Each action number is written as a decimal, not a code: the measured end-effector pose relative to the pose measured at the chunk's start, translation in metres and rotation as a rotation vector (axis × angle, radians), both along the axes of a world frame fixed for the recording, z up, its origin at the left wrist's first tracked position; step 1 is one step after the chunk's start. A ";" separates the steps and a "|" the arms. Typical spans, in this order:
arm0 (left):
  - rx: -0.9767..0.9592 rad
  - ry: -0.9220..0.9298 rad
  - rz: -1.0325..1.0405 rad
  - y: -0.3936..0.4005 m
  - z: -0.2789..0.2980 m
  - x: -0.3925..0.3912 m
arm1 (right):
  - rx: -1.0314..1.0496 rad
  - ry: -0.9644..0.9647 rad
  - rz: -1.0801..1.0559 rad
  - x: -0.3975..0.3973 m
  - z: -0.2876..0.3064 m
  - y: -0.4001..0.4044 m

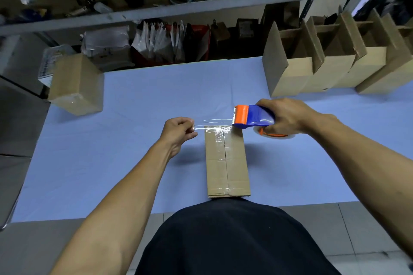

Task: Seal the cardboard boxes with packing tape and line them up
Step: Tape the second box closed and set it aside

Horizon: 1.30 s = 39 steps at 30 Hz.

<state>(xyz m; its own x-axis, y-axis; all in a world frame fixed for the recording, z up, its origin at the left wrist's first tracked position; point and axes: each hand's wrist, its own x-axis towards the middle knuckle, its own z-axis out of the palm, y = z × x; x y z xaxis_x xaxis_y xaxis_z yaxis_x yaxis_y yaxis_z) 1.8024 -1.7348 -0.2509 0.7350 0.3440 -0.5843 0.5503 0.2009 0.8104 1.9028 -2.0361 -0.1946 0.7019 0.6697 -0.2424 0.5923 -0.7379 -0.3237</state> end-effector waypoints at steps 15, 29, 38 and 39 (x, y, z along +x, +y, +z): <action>-0.083 0.023 0.028 -0.023 -0.021 -0.001 | -0.017 0.053 -0.068 -0.006 -0.021 -0.014; -0.161 0.295 0.096 -0.039 -0.021 0.006 | 0.016 0.091 -0.167 -0.018 -0.029 -0.013; 0.650 -0.074 0.047 -0.051 0.008 -0.002 | 0.120 0.113 -0.288 -0.050 -0.041 0.025; 0.756 -0.166 -0.056 -0.053 0.012 -0.006 | 0.130 0.113 -0.294 -0.053 -0.043 0.030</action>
<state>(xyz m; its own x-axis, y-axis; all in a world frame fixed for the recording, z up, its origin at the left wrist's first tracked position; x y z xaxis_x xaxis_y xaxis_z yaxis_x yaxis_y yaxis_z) 1.7965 -1.7883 -0.2393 0.8205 0.5651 -0.0861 0.4025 -0.4642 0.7890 1.8496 -2.0057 -0.2372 0.8429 0.4735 -0.2554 0.3157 -0.8197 -0.4779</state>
